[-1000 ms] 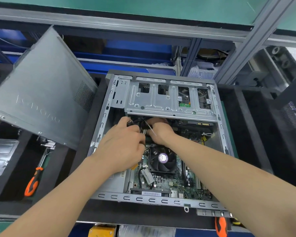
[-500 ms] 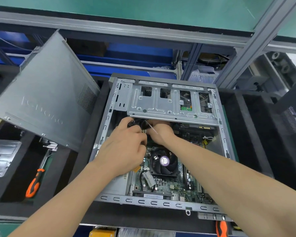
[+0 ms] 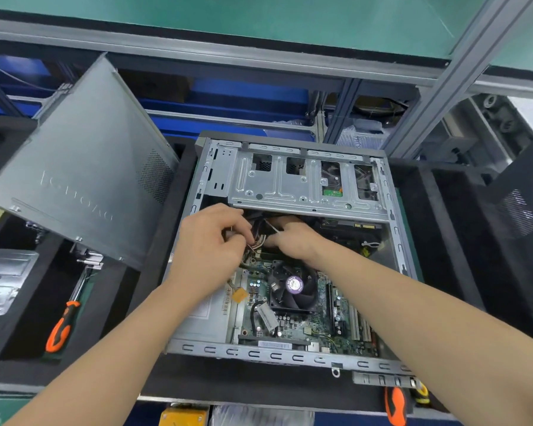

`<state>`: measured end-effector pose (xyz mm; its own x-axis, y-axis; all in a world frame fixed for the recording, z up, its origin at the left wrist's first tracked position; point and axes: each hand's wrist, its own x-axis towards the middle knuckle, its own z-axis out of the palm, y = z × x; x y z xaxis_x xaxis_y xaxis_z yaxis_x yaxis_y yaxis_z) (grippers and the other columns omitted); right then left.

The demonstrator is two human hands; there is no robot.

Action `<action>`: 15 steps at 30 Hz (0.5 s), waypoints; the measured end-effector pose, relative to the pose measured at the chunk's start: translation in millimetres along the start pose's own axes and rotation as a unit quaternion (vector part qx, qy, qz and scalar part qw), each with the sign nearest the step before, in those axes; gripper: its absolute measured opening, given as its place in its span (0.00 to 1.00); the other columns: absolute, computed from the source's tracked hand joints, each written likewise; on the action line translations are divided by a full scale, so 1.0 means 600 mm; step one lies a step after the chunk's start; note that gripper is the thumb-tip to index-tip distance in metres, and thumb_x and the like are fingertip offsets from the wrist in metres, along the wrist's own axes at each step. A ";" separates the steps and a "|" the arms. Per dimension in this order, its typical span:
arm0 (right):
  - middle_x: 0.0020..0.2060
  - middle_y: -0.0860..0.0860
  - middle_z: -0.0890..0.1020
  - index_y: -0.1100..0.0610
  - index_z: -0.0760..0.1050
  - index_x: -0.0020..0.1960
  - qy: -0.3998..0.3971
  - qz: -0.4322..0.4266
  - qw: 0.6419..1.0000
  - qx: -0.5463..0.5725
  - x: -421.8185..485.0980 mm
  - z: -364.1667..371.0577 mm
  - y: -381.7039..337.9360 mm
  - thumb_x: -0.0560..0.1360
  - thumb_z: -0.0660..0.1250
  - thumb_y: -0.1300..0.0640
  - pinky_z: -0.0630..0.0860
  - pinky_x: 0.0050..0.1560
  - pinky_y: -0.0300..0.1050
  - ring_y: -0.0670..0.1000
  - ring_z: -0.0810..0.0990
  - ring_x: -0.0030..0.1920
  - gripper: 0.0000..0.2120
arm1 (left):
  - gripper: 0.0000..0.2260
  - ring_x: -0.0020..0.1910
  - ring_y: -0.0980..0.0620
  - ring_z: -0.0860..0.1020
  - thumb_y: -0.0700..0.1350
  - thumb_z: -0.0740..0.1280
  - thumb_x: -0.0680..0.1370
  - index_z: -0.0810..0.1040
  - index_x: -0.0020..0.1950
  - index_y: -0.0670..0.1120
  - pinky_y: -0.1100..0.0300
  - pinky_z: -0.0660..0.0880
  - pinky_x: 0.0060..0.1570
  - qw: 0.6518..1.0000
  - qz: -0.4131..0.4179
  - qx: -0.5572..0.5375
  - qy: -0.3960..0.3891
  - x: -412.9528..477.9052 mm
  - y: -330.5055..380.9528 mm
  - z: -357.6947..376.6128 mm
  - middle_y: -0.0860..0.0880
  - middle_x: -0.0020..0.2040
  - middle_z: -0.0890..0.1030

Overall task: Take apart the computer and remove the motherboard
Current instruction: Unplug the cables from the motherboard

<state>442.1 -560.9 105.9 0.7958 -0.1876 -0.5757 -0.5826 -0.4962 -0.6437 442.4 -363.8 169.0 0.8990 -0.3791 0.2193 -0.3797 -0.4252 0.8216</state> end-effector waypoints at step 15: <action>0.40 0.48 0.84 0.54 0.81 0.43 -0.017 -0.046 0.989 0.136 -0.025 -0.001 0.009 0.76 0.76 0.48 0.74 0.49 0.47 0.51 0.80 0.44 0.11 | 0.16 0.57 0.54 0.82 0.33 0.66 0.70 0.85 0.37 0.53 0.46 0.80 0.57 0.990 -0.050 -0.128 0.033 0.004 -0.012 -0.020 0.54 0.49 0.86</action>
<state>427.3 -561.3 111.4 0.8439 -0.1214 -0.5227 -0.5351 -0.2619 -0.8032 449.6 -352.0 169.9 0.9447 -0.2881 0.1568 -0.2278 -0.2323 0.9456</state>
